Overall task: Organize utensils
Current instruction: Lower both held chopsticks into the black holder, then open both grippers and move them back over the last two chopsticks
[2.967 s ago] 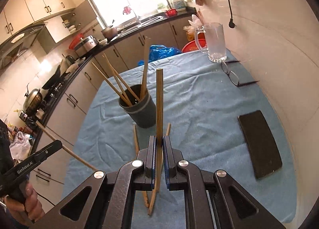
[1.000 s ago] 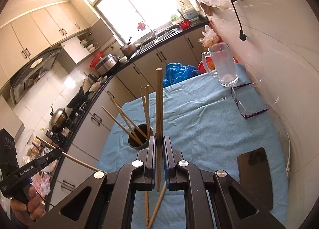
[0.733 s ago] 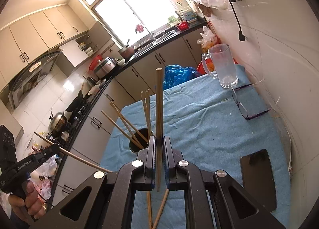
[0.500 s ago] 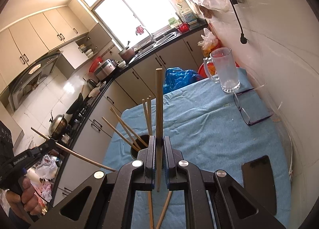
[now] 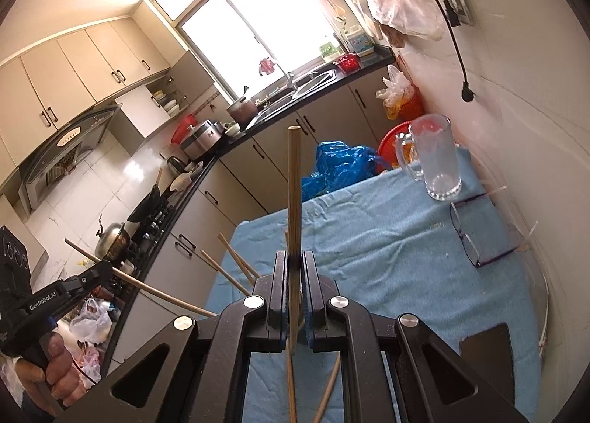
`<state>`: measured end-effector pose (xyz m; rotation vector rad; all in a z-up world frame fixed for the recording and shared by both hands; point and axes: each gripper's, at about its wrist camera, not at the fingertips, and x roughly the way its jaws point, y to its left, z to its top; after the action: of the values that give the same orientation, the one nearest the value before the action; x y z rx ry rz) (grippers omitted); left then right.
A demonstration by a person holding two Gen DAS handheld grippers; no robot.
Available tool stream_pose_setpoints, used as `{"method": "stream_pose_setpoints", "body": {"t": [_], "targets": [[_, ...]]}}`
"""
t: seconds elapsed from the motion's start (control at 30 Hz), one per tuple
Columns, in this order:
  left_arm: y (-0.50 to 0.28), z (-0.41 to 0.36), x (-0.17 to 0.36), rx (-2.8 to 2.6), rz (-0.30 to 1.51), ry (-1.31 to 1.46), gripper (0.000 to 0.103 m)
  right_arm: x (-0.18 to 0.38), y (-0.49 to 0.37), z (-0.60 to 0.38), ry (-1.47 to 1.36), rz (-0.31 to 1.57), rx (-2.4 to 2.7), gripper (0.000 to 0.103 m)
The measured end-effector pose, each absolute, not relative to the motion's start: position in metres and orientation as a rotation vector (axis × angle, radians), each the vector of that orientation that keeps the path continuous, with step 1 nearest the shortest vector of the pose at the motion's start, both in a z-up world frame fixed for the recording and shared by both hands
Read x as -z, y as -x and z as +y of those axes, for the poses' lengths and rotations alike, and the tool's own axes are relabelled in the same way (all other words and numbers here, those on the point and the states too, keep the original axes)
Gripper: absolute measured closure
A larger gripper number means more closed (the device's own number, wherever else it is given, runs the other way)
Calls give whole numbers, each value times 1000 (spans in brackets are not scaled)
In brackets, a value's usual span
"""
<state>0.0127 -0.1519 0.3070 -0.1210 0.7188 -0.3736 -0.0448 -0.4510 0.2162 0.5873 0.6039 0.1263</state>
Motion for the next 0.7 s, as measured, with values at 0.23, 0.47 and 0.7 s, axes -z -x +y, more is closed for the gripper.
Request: {"method": "stream_pose_setpoints", "body": {"t": [0.23,0.47,0.7], "targets": [[-30,-159,-308,390,714,128,97,-225,24,-446,-595,594,-114,96],[-55,-165,-299,401,736,140,97,-221,-1,-440,-597,597,-87,96],[-69,-169,-276,413,783,134,97,-207,-21,-431,-597,630,-76,96]]}}
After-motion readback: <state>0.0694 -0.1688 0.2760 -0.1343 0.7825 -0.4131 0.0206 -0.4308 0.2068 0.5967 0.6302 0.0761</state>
